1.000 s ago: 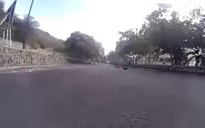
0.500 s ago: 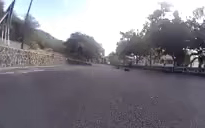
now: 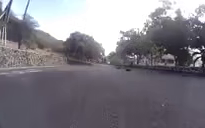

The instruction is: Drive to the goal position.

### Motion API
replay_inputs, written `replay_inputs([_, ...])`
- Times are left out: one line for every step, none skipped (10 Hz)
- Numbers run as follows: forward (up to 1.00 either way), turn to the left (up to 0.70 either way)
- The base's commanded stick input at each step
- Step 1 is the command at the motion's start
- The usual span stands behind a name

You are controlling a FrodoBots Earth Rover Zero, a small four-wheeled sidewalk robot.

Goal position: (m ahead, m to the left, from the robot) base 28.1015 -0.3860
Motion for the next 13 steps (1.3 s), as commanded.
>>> replay_inputs([0.70,0.00])
replay_inputs([0.70,0.00])
replay_inputs([0.70,0.35])
replay_inputs([0.70,0.35])
replay_inputs([0.70,0.35])
replay_inputs([0.70,0.35])
replay_inputs([0.70,0.35])
replay_inputs([0.70,0.00])
replay_inputs([0.70,0.00])
replay_inputs([0.70,0.00])
replay_inputs([0.70,0.00])
replay_inputs([0.70,0.00])
replay_inputs([0.70,0.00])
